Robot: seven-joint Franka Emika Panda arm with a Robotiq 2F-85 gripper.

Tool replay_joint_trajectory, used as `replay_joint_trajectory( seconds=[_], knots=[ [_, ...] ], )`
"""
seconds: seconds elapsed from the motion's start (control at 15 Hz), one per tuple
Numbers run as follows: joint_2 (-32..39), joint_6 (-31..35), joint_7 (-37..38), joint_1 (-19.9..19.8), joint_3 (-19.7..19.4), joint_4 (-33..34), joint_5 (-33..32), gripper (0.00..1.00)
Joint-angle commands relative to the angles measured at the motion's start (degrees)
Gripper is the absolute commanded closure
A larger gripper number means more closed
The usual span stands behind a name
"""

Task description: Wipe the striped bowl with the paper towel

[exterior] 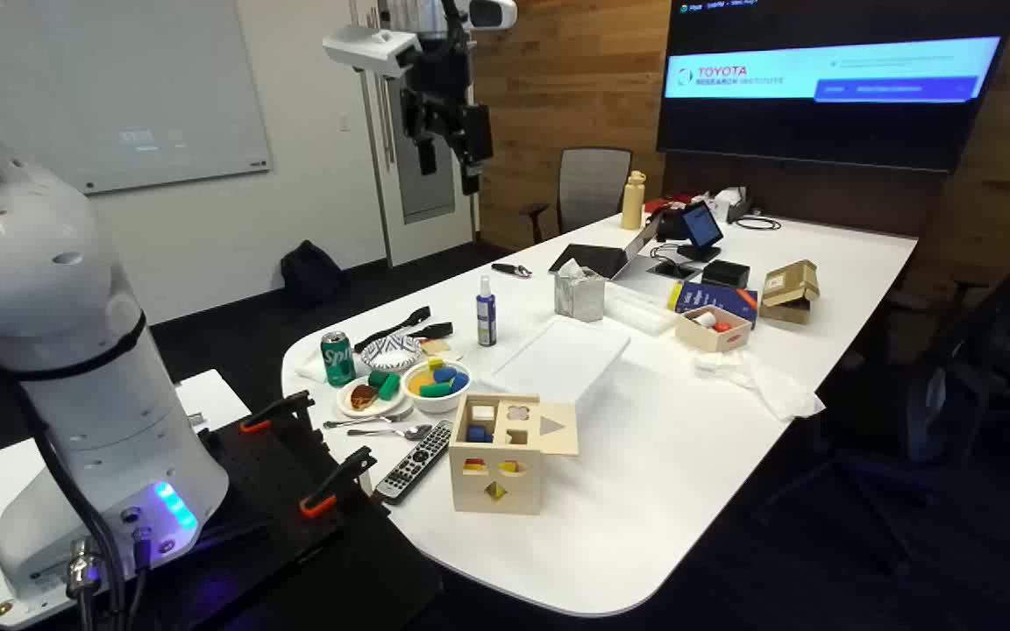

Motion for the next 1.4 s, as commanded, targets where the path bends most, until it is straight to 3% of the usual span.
replay_joint_trajectory(
  seconds=[0.0, 0.2, 0.47, 0.67, 0.93, 1.13, 1.2, 1.33],
  knots=[
    [0.18, -0.17, -0.49, -1.03, 0.87, 0.14, 0.59, 0.0],
    [4.04, 1.8, 2.64, 0.85, 3.23, 1.44, 2.46, 0.0],
    [11.43, 10.86, 11.45, 4.21, 12.01, 1.29, 5.35, 0.0],
    [19.54, 19.38, 19.93, 6.17, 19.65, 2.95, 2.11, 0.0],
    [31.62, 23.65, 32.97, 9.26, 27.5, 8.17, -4.76, 0.0],
    [41.84, 24.17, 38.25, 13.75, 29.49, 14.99, -7.08, 0.0],
    [35.03, 23.7, 35.6, 13.28, 27.82, 9.25, -5.17, 0.0],
    [40.18, 23.98, 36.92, 15.55, 27.89, 12.82, -5.41, 0.0]
  ],
)
